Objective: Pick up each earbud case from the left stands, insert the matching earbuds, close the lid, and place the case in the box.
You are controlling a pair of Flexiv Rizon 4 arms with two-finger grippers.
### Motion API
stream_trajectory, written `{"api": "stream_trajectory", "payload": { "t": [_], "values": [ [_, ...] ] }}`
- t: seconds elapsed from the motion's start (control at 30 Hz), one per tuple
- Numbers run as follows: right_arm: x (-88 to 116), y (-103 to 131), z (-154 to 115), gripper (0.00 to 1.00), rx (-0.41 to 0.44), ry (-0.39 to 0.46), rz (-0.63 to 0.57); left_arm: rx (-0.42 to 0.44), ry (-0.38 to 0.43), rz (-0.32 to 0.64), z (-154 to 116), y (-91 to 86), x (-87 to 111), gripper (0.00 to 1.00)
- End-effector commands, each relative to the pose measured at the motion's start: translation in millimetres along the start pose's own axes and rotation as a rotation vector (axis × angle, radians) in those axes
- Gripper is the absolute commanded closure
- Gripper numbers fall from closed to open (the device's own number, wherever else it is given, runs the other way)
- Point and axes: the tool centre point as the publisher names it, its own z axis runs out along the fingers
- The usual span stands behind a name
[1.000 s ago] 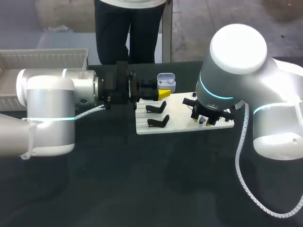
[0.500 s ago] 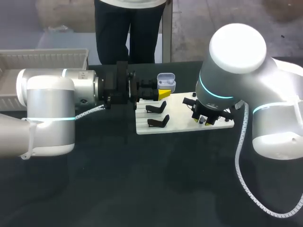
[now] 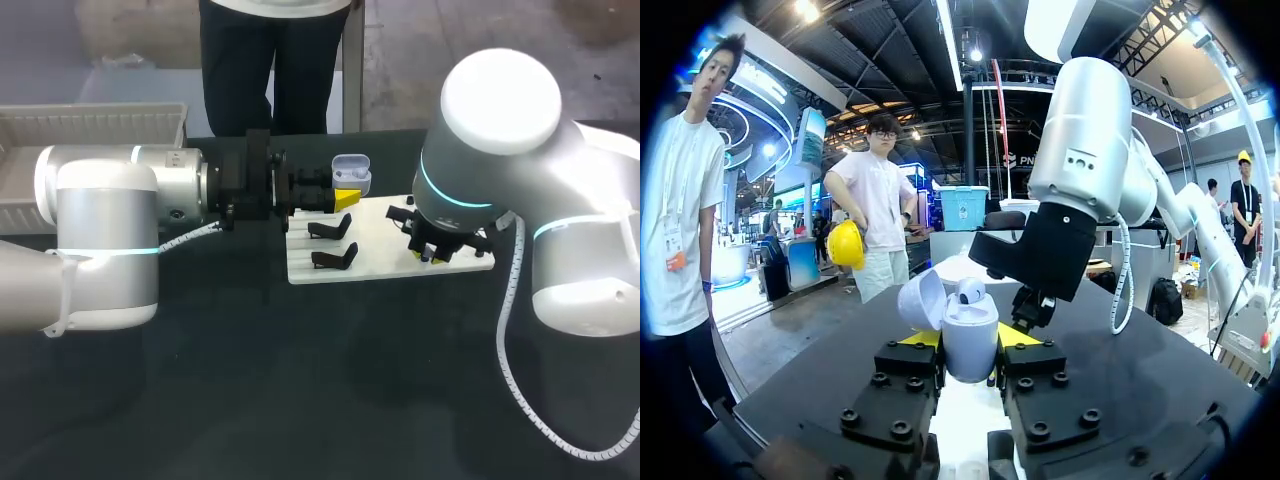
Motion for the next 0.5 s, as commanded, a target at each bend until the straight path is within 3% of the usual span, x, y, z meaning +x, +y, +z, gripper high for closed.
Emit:
{"api": "stream_trajectory", "payload": {
  "t": [0.03, 0.2, 0.5],
  "values": [
    [-0.2, 1.5, -8.4, 1.0, 0.007, 0.003, -0.005, -0.008, -0.005, 0.005, 0.3, -1.8, 1.1, 1.0],
    [0.8, 2.3, -27.0, 1.0, 0.01, 0.015, -0.025, -0.008, -0.005, 0.005, 0.3, -1.8, 1.1, 1.0],
    [10.2, -0.1, -79.8, 1.0, 0.007, 0.142, -0.117, -0.008, -0.005, 0.005, 0.3, -1.8, 1.1, 1.0]
  ]
}}
